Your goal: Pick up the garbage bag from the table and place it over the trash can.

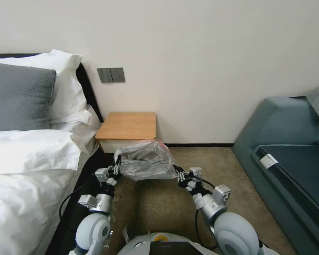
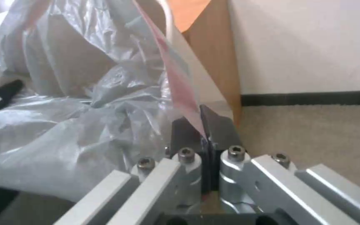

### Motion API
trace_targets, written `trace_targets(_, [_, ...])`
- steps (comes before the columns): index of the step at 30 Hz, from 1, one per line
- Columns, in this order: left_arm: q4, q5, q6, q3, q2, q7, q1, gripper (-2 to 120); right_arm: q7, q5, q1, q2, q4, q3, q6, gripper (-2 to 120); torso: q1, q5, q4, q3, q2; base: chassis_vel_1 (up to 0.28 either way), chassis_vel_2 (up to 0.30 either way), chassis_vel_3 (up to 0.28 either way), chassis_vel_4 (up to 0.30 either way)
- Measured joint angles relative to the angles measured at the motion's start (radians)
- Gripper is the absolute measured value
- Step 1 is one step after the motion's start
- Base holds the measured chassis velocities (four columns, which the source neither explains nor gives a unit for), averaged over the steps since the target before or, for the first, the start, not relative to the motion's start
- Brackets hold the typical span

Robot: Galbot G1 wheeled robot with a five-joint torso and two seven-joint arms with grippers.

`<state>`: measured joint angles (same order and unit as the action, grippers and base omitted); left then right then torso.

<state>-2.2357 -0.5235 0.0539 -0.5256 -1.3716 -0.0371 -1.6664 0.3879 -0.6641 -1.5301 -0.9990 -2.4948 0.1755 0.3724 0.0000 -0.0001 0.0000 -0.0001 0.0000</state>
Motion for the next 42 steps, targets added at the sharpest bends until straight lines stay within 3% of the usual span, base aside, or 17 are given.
trace_targets(5, [-0.023, -0.061, -0.028, 0.005, 0.0, -0.01, -0.006, 9, -0.045, 0.11, -0.006, -0.007, 0.046, -0.002, -0.021, 0, 0.0, 0.0001, 0.0001, 0.0, 0.0, 0.0, 0.0, 0.0, 0.0])
trace_targets(8, [-0.031, -0.093, -0.048, 0.003, 0.003, -0.021, -0.006, 9, -0.104, 0.28, -0.035, -0.006, 0.078, 0.012, -0.061, 10, 0.0, 0.0002, 0.0001, 0.0, 0.0, 0.0, 0.0, 0.0, 0.0])
trace_targets(9, [-0.031, -0.093, -0.048, 0.003, 0.003, -0.021, -0.006, 9, -0.104, 0.28, -0.035, -0.006, 0.078, 0.012, -0.061, 10, 0.0, 0.0002, 0.0001, 0.0, 0.0, 0.0, 0.0, 0.0, 0.0])
trace_targets(12, [-0.031, -0.107, -0.068, -0.003, 0.006, -0.032, -0.004, 9, -0.156, 0.454, -0.111, 0.003, 0.079, 0.051, -0.088, 27, 0.0, 0.0002, 0.0001, 0.0, 0.0, 0.0, 0.0, 0.0, 0.0])
trace_targets(18, [-0.019, -0.111, -0.088, -0.005, 0.009, -0.045, -0.001, 9, -0.191, 0.618, -0.202, 0.005, 0.036, 0.116, -0.11, 43, 0.0, 0.0, -0.0002, 0.0, 0.0, 0.0, 0.0, 0.0, 0.0])
trace_targets(24, [-0.005, -0.107, -0.095, -0.005, 0.012, -0.05, 0.009, 9, -0.26, 0.794, -0.214, -0.012, -0.005, 0.208, -0.204, 69, 0.0, 0.0001, 0.0001, 0.0, 0.0, 0.0, 0.0, 0.0, 0.0])
trace_targets(25, [-0.005, -0.107, -0.095, -0.005, 0.012, -0.05, 0.009, 9, -0.26, 0.794, -0.214, -0.012, -0.005, 0.208, -0.204, 69, 0.0, 0.0001, 0.0001, 0.0, 0.0, 0.0, 0.0, 0.0, 0.0])
trace_targets(29, [-0.003, -0.105, -0.097, -0.005, 0.012, -0.056, 0.021, 9, -0.389, 0.784, -0.228, -0.006, -0.005, 0.245, -0.198, 89, 0.0, 0.0, 0.0, 0.0, 0.0, 0.0, 0.0, 0.0, 0.0])
trace_targets(32, [-0.003, -0.106, -0.097, -0.005, 0.012, -0.058, 0.023, 9, -0.398, 0.763, -0.228, -0.006, -0.005, 0.244, -0.191, 92, 0.0, 0.0001, 0.0, 0.0, 0.0, 0.0, 0.0, 0.0, 0.0])
trace_targets(33, [-0.008, -0.108, -0.097, -0.006, 0.012, -0.06, 0.027, 9, -0.378, 0.577, -0.226, -0.006, -0.007, 0.215, -0.115, 99, 0.0, 0.0001, 0.0001, 0.0, 0.0, 0.0, 0.0, 0.0, 0.0])
trace_targets(34, [-0.008, -0.108, -0.097, -0.006, 0.012, -0.06, 0.027, 9, -0.378, 0.577, -0.226, -0.006, -0.007, 0.215, -0.115, 99, 0.0, 0.0001, 0.0001, 0.0, 0.0, 0.0, 0.0, 0.0, 0.0])
trace_targets(35, [-0.016, -0.112, -0.097, -0.006, 0.012, -0.06, 0.026, 9, -0.307, 0.396, -0.216, -0.01, -0.007, 0.192, -0.032, 100, 0.0, 0.0002, 0.0, 0.0, 0.0, 0.0, 0.0, 0.0, 0.0])
trace_targets(42, [-0.017, -0.111, -0.097, -0.005, 0.01, -0.059, 0.022, 9, -0.294, 0.346, -0.227, -0.018, -0.007, 0.187, -0.024, 100, 0.0, 0.0001, 0.0, 0.0, 0.0, 0.0, 0.0, 0.0, 0.0])
